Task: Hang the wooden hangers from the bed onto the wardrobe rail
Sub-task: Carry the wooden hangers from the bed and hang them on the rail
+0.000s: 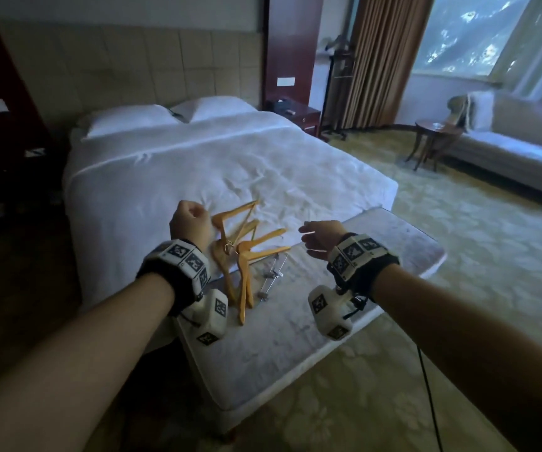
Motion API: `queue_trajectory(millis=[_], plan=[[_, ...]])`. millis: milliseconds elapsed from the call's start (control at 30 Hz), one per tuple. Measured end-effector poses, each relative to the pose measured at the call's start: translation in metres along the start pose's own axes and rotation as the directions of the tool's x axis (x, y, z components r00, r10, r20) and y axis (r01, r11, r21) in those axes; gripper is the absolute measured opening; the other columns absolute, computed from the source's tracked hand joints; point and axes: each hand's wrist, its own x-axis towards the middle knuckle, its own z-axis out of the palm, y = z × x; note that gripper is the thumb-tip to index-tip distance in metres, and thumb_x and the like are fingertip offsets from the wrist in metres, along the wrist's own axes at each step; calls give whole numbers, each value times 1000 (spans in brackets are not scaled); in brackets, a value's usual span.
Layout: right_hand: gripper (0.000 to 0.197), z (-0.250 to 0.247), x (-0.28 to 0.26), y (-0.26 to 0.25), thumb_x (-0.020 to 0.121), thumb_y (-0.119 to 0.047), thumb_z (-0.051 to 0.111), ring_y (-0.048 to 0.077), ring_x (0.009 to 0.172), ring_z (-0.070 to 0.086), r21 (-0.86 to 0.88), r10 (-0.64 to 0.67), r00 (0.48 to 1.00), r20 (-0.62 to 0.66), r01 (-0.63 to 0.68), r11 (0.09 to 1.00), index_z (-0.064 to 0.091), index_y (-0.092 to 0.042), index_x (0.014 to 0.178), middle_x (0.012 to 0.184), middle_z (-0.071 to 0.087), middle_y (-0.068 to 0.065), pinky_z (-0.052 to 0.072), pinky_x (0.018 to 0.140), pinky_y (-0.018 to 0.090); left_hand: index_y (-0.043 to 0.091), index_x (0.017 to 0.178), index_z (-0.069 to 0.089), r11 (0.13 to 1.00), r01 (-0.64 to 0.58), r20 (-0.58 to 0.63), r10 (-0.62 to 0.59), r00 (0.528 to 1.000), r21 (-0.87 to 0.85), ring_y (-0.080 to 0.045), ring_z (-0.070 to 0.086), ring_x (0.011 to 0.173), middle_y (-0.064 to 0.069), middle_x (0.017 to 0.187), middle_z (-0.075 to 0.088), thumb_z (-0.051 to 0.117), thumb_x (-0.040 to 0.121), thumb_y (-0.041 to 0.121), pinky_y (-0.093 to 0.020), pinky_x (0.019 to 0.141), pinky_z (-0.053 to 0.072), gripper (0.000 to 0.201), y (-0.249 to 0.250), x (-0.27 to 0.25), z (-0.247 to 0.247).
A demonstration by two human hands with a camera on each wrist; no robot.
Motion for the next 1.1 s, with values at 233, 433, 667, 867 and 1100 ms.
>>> queue_trajectory(millis=[233,433,667,867,1100], plan=[[30,25,183,17,97,-14,46,15,47,44,-111,147,981,123,-133,985,51,-7,68,57,49,7,36,48,21,3,111,59,974,201,-86,-193,978,101,-35,54,109,-18,117,61,44,93,14,-32,85,41,25,-62,89,92],[32,56,312,47,97,-19,46,17,49,44,-269,241,953,183,-187,945,50,-9,66,60,48,7,37,51,22,9,101,60,901,417,-121,-404,907,120,-38,58,103,-19,110,64,43,90,17,-42,89,48,21,-126,126,150],[21,108,410,110,92,-13,52,18,53,46,-353,303,934,191,-222,909,47,-12,72,62,49,7,39,54,30,7,108,60,808,579,-119,-567,815,115,-36,56,105,-17,112,63,47,92,17,-41,90,46,23,-208,154,198],[32,152,484,153,89,-20,58,24,104,52,-747,37,954,299,210,631,52,-13,119,111,56,8,45,86,32,13,97,59,771,633,-80,-628,774,77,-33,61,97,-14,101,67,52,91,17,-43,87,51,10,-284,178,245],[60,194,550,180,87,-13,58,24,135,31,-857,-11,868,496,491,158,31,-18,140,145,36,2,31,108,41,20,69,55,714,700,-44,-700,713,8,-22,56,60,-3,66,61,53,89,11,-35,67,45,22,-343,195,268]])
